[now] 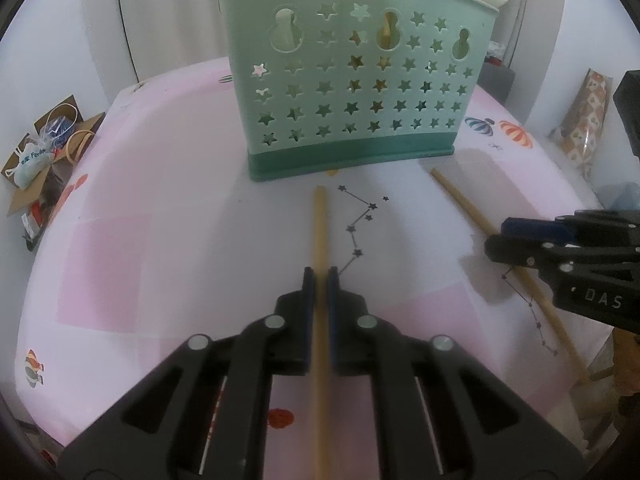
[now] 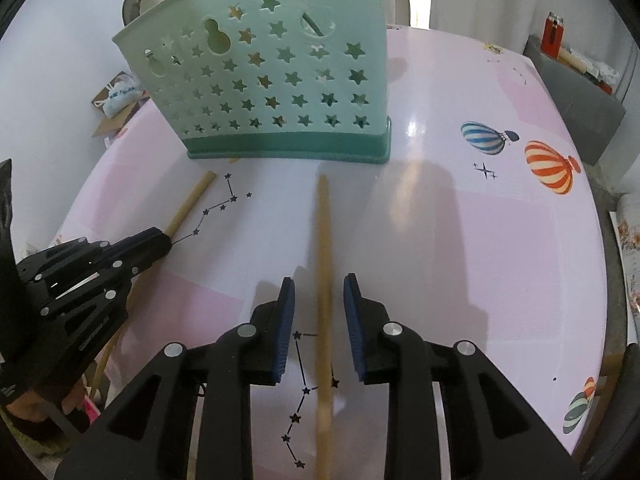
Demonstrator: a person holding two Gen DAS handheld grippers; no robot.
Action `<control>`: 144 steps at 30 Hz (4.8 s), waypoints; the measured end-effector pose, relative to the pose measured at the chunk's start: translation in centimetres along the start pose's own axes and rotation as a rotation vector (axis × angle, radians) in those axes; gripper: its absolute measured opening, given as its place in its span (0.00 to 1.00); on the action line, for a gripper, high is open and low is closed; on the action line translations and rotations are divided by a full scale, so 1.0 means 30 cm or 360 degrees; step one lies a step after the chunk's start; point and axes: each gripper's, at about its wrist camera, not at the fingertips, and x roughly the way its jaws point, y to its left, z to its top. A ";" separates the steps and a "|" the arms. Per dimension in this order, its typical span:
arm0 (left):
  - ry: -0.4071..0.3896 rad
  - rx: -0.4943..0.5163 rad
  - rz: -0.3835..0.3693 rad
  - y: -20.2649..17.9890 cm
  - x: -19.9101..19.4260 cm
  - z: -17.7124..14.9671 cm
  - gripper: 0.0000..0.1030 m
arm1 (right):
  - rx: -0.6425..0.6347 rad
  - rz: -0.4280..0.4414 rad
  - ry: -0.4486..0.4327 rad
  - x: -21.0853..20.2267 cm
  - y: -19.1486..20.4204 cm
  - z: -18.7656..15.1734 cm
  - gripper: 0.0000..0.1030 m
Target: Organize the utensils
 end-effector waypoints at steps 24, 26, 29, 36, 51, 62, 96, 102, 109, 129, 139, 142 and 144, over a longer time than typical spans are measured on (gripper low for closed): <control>0.0006 0.0002 -0.0007 0.004 0.004 0.004 0.05 | -0.0009 -0.0030 -0.0004 0.004 -0.002 0.007 0.16; 0.0007 -0.0004 -0.0028 0.005 0.004 0.004 0.05 | -0.0007 -0.0029 -0.0004 0.004 -0.001 0.006 0.16; 0.0025 -0.0003 -0.0055 0.012 0.011 0.010 0.09 | 0.0006 -0.0018 0.0002 0.004 -0.005 0.008 0.16; 0.0063 0.0024 -0.0073 0.039 0.043 0.057 0.20 | 0.0051 0.0020 0.0022 0.008 -0.024 0.018 0.17; 0.0047 0.0134 -0.0008 0.024 0.062 0.081 0.09 | -0.0013 -0.0034 -0.0015 0.032 -0.002 0.048 0.07; 0.0039 0.0163 0.0009 0.026 0.034 0.072 0.07 | 0.0029 0.0004 -0.0009 0.010 0.004 0.013 0.07; -0.0042 0.0056 -0.0117 0.093 -0.033 0.128 0.05 | 0.0079 0.0040 -0.0027 0.009 -0.006 0.013 0.07; -0.0360 -0.0039 -0.0275 0.172 -0.265 0.217 0.05 | 0.0082 0.0040 -0.0031 0.009 -0.004 0.012 0.07; -0.0697 -0.0089 -0.0411 0.220 -0.501 0.347 0.05 | 0.0090 0.0060 -0.0042 0.006 -0.012 0.005 0.07; -0.1245 0.0008 -0.0200 0.129 -0.628 0.651 0.05 | 0.0133 0.0140 -0.0059 0.015 -0.041 0.008 0.07; -0.1102 -0.0092 -0.0213 0.178 -0.426 0.543 0.05 | 0.0133 0.0142 -0.0058 0.015 -0.043 0.010 0.07; -0.1090 -0.0099 -0.0221 0.215 -0.429 0.504 0.19 | 0.0131 0.0145 -0.0055 0.017 -0.043 0.014 0.07; -0.1086 -0.0113 -0.0219 0.253 -0.462 0.465 0.25 | 0.0125 0.0145 -0.0052 0.019 -0.043 0.016 0.07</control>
